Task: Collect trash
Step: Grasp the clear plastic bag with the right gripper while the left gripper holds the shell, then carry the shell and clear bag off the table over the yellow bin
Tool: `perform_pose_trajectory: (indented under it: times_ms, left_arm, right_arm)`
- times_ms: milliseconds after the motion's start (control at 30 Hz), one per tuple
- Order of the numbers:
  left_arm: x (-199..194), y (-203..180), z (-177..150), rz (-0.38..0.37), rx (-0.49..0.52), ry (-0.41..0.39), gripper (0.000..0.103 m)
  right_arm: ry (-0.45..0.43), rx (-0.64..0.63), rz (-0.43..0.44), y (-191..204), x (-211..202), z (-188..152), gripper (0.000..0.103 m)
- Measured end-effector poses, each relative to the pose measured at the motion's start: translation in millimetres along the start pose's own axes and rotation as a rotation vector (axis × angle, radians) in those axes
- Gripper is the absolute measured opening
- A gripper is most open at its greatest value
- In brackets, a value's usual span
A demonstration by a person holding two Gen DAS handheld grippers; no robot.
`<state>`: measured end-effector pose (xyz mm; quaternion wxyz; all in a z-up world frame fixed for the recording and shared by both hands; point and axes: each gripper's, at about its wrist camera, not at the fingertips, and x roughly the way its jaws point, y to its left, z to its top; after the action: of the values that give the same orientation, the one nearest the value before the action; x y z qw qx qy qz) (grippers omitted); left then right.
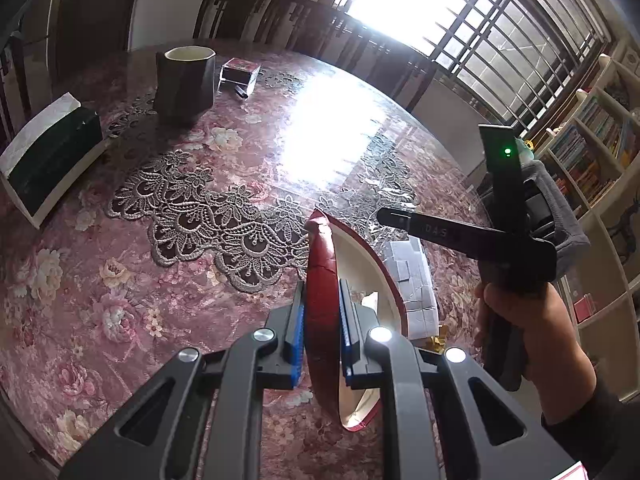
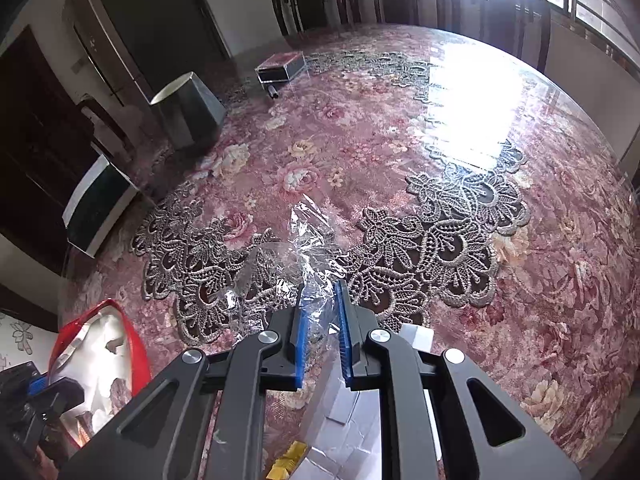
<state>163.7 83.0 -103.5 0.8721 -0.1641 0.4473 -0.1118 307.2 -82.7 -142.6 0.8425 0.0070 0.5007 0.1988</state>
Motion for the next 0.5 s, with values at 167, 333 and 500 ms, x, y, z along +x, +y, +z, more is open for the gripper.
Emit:
perform_pose_trajectory:
  times_ms: [167,333,500]
  left_arm:
    - [-2.8,-18.7,-2.0,-0.026,0.035,-0.005,0.015]
    - [-8.1,-51.1,-11.6,-0.066,0.091,-0.006,0.015]
    - [-14.6,-94.5,-32.2,-0.110,0.160,0.003,0.015]
  right_arm:
    - [-0.069,0.013,0.022,-5.5,-46.2,-14.3,0.013]
    - [-0.150,0.032,0.022,-17.7,-105.0,-42.0,0.013]
    - [-0.211,0.065,0.004,-37.4,-160.0,-83.0,0.013]
